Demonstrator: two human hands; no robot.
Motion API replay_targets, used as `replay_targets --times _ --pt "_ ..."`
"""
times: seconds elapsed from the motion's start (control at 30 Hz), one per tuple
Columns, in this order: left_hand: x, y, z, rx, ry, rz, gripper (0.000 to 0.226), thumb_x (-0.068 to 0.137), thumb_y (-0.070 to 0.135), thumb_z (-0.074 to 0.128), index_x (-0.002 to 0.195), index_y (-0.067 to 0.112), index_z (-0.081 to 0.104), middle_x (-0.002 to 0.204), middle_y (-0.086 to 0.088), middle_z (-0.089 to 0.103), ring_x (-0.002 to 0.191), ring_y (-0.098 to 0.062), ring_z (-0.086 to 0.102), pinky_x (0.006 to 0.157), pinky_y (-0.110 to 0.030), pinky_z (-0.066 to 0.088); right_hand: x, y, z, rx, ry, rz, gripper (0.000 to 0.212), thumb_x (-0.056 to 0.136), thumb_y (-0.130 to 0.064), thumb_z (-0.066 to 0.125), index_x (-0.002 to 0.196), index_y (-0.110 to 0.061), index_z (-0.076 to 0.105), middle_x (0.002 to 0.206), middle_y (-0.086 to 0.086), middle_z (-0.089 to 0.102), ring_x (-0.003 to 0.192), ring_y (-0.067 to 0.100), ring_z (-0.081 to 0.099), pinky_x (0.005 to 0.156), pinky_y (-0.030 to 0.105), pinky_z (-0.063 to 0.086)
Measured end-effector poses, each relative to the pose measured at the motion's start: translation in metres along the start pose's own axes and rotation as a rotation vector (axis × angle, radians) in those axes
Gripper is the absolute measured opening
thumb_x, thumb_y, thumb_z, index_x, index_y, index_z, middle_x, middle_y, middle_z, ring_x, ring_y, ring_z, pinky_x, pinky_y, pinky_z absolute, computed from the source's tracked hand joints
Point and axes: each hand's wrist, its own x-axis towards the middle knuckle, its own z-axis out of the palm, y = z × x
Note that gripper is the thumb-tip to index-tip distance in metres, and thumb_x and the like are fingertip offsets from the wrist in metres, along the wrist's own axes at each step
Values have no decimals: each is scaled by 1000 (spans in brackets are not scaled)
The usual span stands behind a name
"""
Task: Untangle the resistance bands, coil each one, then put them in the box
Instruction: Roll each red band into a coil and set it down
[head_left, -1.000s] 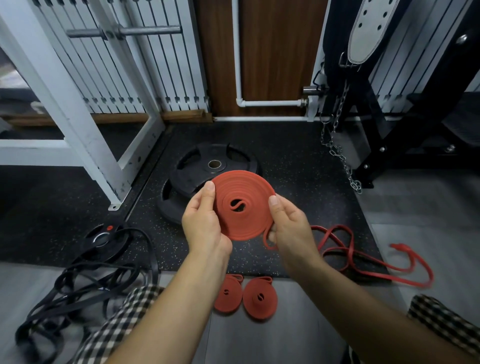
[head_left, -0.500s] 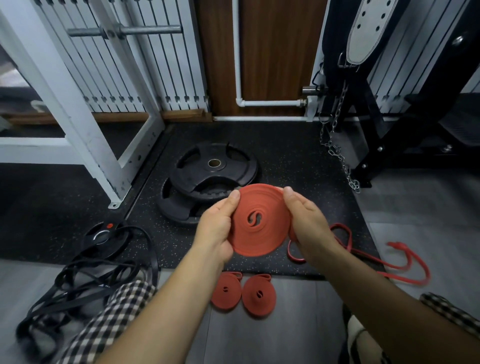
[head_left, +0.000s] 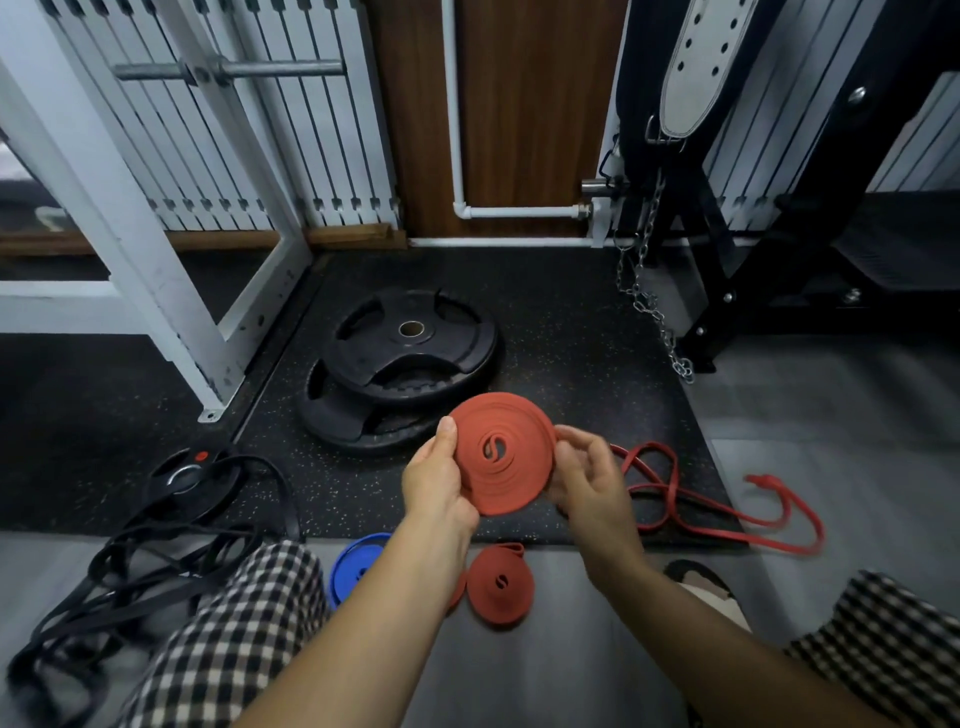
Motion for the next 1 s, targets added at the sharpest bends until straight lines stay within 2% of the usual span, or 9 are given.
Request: replay_targets --times 0.17,0.37,0.5,0.53,0.63,0.73,0.83,0.93,1.0 --pt "11 -30 4 10 27 -50 23 93 20 53 110 5 58 82 -10 62 69 -22 58 73 -40 51 7 15 -27 21 8 103 16 94 -4 47 103 -13 55 88 0 63 62 -4 63 54 14 50" --pt "35 -107 3 37 236 -29 26 93 20 54 113 2 57 93 -10 60 87 -26 57 90 -44 49 15 78 -45 20 194 231 12 94 -5 48 92 -15 54 83 3 60 69 13 58 52 18 50" --pt "59 -171 -12 109 350 -51 28 93 21 53 110 -1 58 92 -8 59 83 -23 55 82 -36 50 14 141 -69 -67 231 389 21 88 -1 55 107 -10 59 95 7 63 83 17 58 76 35 53" --pt "63 -186 -15 105 352 -92 30 94 21 52 113 -1 56 93 -8 59 84 -23 55 81 -36 49 14 159 -79 -112 236 430 25 87 3 55 110 -5 60 99 12 64 86 20 58 79 38 52" --pt "76 -230 -25 116 328 -324 36 96 30 45 124 8 50 110 -12 56 103 -29 56 92 -41 45 22 207 -111 -221 242 561 28 86 7 52 114 5 59 102 16 63 86 23 57 67 32 53" --pt "97 -262 -40 257 306 -506 39 98 34 40 124 9 52 100 -9 58 83 -24 57 67 -28 43 41 247 -135 -317 216 611 30 86 8 51 114 5 60 100 13 63 89 24 56 78 37 49" --pt "117 -285 -57 444 318 -592 36 100 29 35 124 8 51 67 -6 46 54 -13 36 50 -20 24 63 277 -137 -379 155 608 32 84 12 51 115 8 59 103 11 60 96 21 54 75 26 47" --pt "133 -296 -58 370 331 -662 32 101 20 36 128 7 46 67 -5 44 54 -12 34 45 -18 32 80 302 -134 -410 117 594 32 84 13 52 115 9 58 108 11 59 97 18 53 67 4 44" --pt "143 -304 -61 291 370 -635 33 99 14 38 132 8 41 72 -6 46 58 -13 39 49 -22 39 88 315 -133 -457 106 561 31 84 12 53 114 7 60 108 13 61 97 17 54 69 1 43"
